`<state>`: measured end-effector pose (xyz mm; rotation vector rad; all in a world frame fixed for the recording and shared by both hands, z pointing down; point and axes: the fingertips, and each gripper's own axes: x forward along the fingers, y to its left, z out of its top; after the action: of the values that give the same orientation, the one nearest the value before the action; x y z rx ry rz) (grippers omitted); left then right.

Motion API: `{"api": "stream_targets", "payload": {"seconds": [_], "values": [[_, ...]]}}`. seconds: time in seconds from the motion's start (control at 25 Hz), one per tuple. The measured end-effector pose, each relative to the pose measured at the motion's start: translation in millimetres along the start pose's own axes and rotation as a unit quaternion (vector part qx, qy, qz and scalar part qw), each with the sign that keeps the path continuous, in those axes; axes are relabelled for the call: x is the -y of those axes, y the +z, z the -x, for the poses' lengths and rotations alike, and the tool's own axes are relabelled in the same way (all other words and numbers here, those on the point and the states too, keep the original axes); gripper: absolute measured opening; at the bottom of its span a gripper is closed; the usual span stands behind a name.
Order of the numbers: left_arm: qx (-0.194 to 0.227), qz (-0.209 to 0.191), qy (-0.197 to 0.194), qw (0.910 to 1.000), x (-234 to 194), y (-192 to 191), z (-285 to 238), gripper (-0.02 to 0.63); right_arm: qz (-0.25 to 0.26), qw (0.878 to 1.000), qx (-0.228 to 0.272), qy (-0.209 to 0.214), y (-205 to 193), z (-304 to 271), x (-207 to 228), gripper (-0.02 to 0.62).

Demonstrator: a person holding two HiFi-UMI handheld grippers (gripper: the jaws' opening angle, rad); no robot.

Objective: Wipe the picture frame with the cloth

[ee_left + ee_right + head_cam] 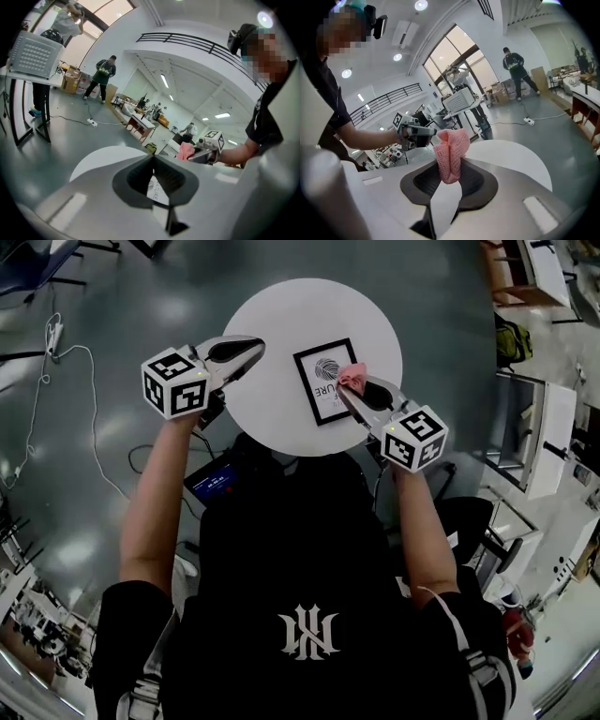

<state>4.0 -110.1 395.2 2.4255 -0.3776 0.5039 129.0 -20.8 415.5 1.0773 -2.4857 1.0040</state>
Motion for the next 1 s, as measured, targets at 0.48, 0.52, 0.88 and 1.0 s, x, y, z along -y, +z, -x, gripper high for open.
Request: {"api": "stream_targets", "payload": {"seconds": [0.48, 0.52, 0.88, 1.0], "values": [[-0.114, 0.115, 0.060, 0.9850, -63, -117, -74, 0.039, 0.058, 0.986, -0.155, 0.010, -52, -119, 52, 0.086], [-0.119, 0.124, 0.064, 0.9830, -64, -127, -77, 0.041, 0.065, 0.984, -0.166, 0.012, -56, -127, 55, 0.086], [-0.174, 0.168, 0.085, 0.9665, -57, -182, -118, 0.075, 0.097, 0.970, -0.225, 0.009, -88, -172, 74, 0.084], [-0.179, 0.177, 0.095, 0.9631, -54, -187, -120, 0.075, 0.112, 0.965, -0.238, 0.016, -94, -179, 72, 0.081]]}}
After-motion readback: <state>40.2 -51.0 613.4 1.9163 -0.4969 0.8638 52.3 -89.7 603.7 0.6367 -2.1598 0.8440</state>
